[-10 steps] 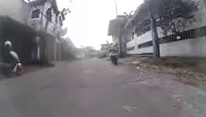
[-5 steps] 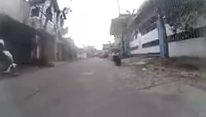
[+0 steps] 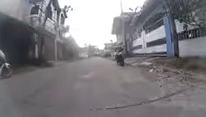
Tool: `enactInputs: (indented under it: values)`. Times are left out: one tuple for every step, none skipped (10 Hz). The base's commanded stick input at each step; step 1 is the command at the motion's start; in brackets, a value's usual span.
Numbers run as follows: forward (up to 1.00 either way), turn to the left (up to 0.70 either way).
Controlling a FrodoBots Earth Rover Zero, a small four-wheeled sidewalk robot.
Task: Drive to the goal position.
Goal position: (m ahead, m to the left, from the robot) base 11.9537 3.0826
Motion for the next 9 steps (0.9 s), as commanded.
enactInputs:
  values:
    - [1.0, 0.0]
    - [1.0, 0.0]
    - [1.0, 0.0]
    - [1.0, 0.0]
    - [1.0, 0.0]
    - [1.0, 0.0]
    - [1.0, 0.0]
    - [1.0, 0.0]
    - [1.0, 0.0]
